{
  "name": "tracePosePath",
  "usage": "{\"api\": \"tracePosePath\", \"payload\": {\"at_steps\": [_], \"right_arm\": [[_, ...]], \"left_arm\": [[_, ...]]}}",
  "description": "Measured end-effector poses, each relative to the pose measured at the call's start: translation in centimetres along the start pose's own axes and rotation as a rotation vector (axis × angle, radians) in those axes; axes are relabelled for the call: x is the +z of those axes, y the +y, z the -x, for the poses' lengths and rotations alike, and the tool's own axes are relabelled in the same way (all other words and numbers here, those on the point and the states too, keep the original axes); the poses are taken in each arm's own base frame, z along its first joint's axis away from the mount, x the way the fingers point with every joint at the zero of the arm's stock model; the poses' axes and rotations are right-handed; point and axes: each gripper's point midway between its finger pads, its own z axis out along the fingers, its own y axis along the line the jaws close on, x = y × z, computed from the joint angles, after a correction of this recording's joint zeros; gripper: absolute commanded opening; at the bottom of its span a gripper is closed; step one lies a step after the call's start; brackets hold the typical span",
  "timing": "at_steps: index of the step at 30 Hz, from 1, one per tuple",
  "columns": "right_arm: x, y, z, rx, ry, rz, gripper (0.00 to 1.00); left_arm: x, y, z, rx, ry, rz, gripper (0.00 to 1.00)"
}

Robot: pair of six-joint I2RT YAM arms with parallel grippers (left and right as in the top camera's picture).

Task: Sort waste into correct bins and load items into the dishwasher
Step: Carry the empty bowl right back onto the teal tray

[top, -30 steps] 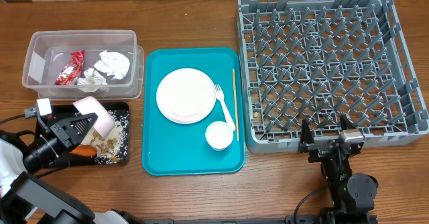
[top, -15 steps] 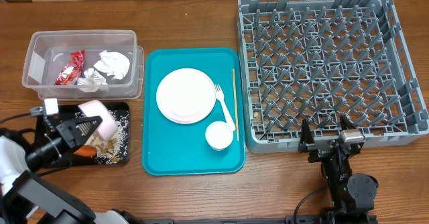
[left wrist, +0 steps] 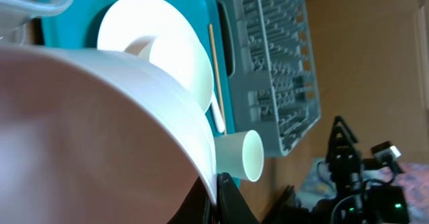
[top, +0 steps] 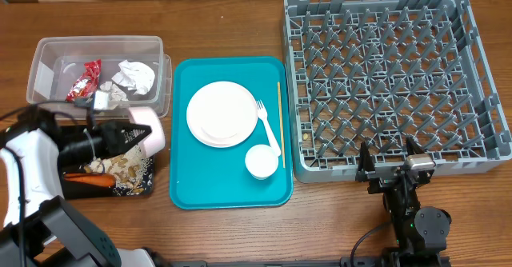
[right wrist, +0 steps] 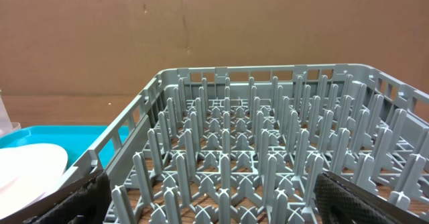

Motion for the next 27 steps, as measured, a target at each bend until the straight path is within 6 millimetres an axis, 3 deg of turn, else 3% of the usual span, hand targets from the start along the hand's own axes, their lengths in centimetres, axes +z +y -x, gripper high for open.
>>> {"api": "tracePosePath", "payload": {"at_steps": [9,20,27], "right_arm": [[0.0,0.0,0.0,0.0,0.0,0.0,1.0],[0.0,0.0,0.0,0.0,0.0,0.0,1.0],[0.0,0.0,0.0,0.0,0.0,0.0,1.0]], "left_arm": [[4.0,-1.9,0.1,0.087,0.149,0.196,0.04],[8.8,-2.7,-3.7,0.175,0.342,0.506,0.04],[11.1,-3.9,-6.2,0.263,0.42,0.605,0.04]]}}
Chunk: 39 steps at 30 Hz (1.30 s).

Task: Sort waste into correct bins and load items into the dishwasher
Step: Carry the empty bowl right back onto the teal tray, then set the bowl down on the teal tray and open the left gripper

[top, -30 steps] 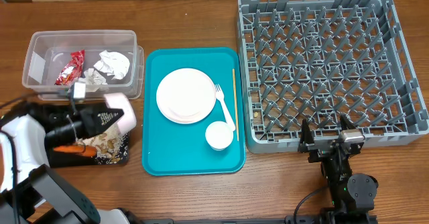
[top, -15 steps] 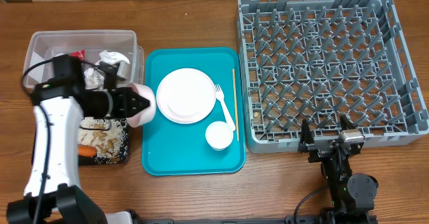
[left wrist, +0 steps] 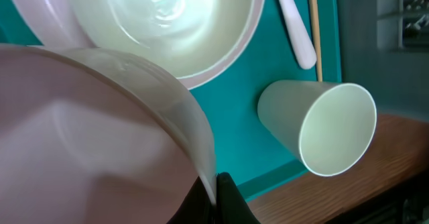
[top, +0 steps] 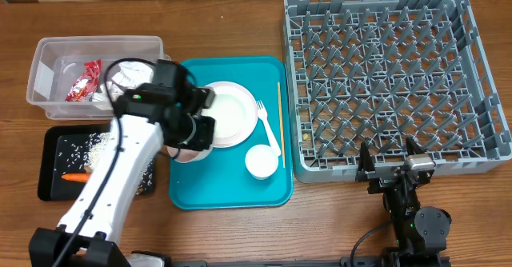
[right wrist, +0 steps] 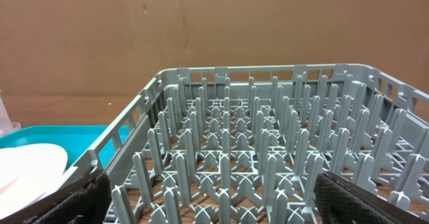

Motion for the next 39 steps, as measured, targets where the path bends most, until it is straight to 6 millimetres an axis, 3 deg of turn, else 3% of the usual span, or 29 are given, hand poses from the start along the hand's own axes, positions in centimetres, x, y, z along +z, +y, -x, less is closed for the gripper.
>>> {"api": "tracePosePath", "payload": {"at_steps": [6,12,23,37,39], "right_arm": [[0.0,0.0,0.0,-0.001,0.0,0.0,1.0],[0.0,0.0,0.0,0.0,-0.001,0.0,1.0],[0.0,0.0,0.0,-0.001,0.0,0.001,1.0],[0.0,0.0,0.0,0.0,0.0,0.0,1.0],[0.0,0.0,0.0,0.0,0.0,0.0,1.0]], "left_arm": [[1.0,-2.5,-0.9,0.058,0.032,0.03,0.04],[2.1,-3.3,-2.1,0.083,0.059,0.059,0.04],[4.6,-2.0,-4.2,0.038,0.102,0.093,0.05],[6.5,-1.4,-4.5,0.023,0.077,0.087,0.29],[6.6,-1.4,-4.5,0.022,0.078,0.087,0.25]]}}
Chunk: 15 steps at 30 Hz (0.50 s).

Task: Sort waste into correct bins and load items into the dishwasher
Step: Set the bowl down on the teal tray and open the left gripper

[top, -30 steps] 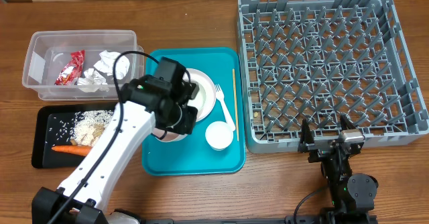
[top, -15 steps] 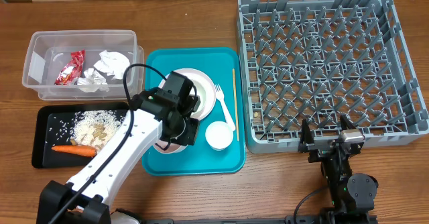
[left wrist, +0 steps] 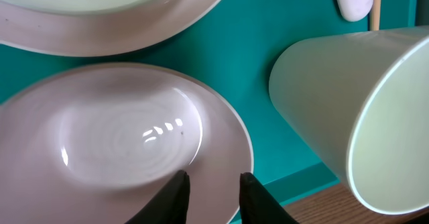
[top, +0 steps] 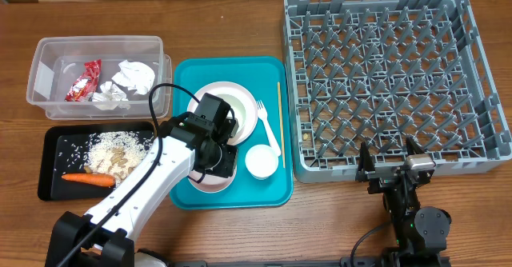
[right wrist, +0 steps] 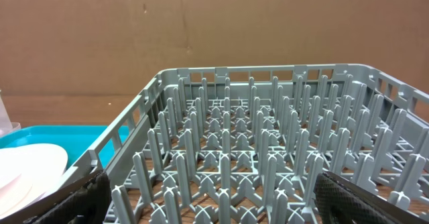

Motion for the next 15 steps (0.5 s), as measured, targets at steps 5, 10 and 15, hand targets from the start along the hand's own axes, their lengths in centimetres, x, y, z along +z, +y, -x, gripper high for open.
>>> {"api": "tracePosePath", "payload": {"at_steps": [5,10,15], "right_arm": [[0.0,0.0,0.0,0.0,0.0,0.0,1.0],[0.0,0.0,0.0,0.0,0.0,0.001,1.0],[0.0,0.0,0.0,0.0,0.0,0.001,1.0]], "left_arm": [[0.0,0.0,-0.2,-0.001,0.008,0.002,0.24],[-0.3,0.0,-0.2,-0.002,0.01,0.002,0.24],[-1.8,-1.7,1.7,0.013,-0.051,-0.069,0.25]]}}
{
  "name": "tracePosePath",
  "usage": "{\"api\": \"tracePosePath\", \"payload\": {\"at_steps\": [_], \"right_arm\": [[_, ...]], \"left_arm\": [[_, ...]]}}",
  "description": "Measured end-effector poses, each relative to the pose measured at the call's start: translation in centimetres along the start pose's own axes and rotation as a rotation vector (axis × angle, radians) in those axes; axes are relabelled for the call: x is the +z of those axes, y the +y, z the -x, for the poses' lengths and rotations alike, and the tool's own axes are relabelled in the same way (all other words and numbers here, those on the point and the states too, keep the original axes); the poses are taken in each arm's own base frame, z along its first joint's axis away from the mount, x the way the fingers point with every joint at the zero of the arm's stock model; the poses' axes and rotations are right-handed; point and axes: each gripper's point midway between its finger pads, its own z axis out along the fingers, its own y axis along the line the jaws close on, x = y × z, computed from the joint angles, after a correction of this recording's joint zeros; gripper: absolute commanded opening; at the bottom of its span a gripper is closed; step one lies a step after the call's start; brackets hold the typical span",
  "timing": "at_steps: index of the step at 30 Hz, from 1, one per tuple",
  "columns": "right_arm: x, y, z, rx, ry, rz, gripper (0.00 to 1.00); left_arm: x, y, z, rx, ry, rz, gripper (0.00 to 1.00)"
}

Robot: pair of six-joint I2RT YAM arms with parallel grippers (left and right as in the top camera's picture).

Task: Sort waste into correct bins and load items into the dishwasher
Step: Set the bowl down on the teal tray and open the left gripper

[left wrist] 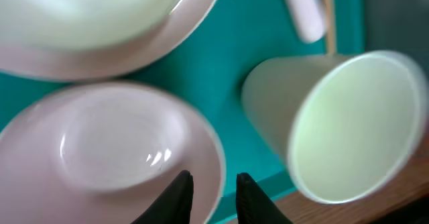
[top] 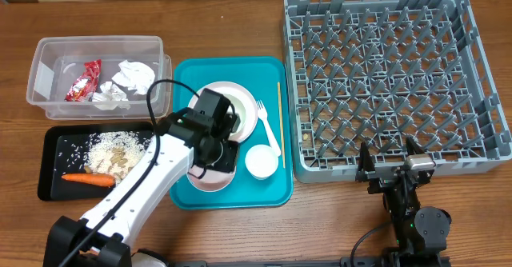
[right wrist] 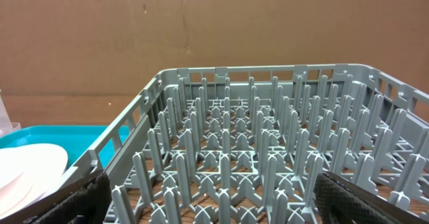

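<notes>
The pink bowl (left wrist: 114,140) rests upright on the teal tray (top: 188,79), at its front left, in front of the white plate (top: 240,107). My left gripper (left wrist: 213,185) hovers open just over the bowl (top: 200,179), its rim below the gap between the fingertips. A white paper cup (top: 261,161) stands to the bowl's right, with a white fork (top: 268,127) and a wooden chopstick (top: 279,123) beyond it. The grey dish rack (top: 384,75) sits at the right. My right gripper (right wrist: 228,204) rests open at the rack's front edge.
A clear bin (top: 48,59) at the back left holds wrappers and crumpled paper. A black tray (top: 56,135) in front of it holds rice and a carrot. The left arm stretches over the teal tray's front-left corner.
My left gripper has risen slightly from the pink bowl and stays open. The bowl remains on the teal tray. The right arm has not moved.
My left gripper first held the pink bowl tipped over the black tray with the food. Then it held the bowl over the teal tray beside the plate. Later the bowl stood on the tray with the gripper open, as it does now.
</notes>
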Motion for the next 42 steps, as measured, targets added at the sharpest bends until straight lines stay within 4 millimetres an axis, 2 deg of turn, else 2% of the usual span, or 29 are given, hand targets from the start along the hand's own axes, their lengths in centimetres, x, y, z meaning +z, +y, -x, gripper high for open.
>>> {"api": "tracePosePath", "payload": {"at_steps": [3,4,5,9,10,13,17,18,20,26,30,35,36,42], "right_arm": [[0.0,0.0,0.0,0.0,0.0,0.0,1.0],[0.0,0.0,0.0,0.0,0.0,0.0,1.0],[0.0,0.0,0.0,0.0,0.0,0.0,1.0],[0.0,0.0,0.0,0.0,0.0,0.0,1.0],[0.0,0.0,0.0,0.0,0.0,0.0,1.0],[0.0,0.0,0.0,0.0,0.0,0.0,1.0],[0.0,0.0,0.0,0.0,0.0,0.0,1.0],[0.0,0.0,0.0,0.0,0.0,0.0,1.0],[0.0,0.0,0.0,0.0,0.0,0.0,1.0],[0.0,0.0,0.0,0.0,0.0,0.0,1.0],[0.0,0.0,0.0,0.0,0.0,0.0,1.0],[0.0,0.0,0.0,0.0,0.001,0.0,1.0],[0.0,0.0,0.0,-0.001,0.0,0.0,1.0],[0.0,0.2,0.0,0.0,0.0,0.009,1.0]], "left_arm": [[-0.7,-2.3,1.7,0.024,-0.058,-0.117,0.25],[-0.9,-3.0,2.0,0.032,-0.069,-0.157,0.3],[-1.1,-3.7,2.3,0.04,-0.078,-0.194,0.33],[-1.5,-5.4,2.5,0.051,-0.084,-0.293,0.33],[-1.6,-5.7,2.5,0.051,-0.081,-0.308,0.33],[-1.7,-6.1,2.3,0.046,-0.074,-0.332,0.21],[-1.8,-6.4,2.1,0.04,-0.062,-0.352,0.3],[-1.8,-6.4,2.0,0.038,-0.056,-0.354,0.35],[-1.8,-6.4,1.6,0.031,-0.038,-0.354,0.53],[-1.7,-6.2,0.8,0.013,-0.005,-0.346,0.53],[-1.6,-5.9,1.2,0.015,-0.021,-0.327,0.4],[-1.5,-5.4,2.2,0.029,-0.069,-0.291,0.41],[-1.4,-5.2,2.3,0.029,-0.074,-0.28,0.46],[-1.3,-4.3,3.3,0.031,-0.116,-0.223,0.52]]}}
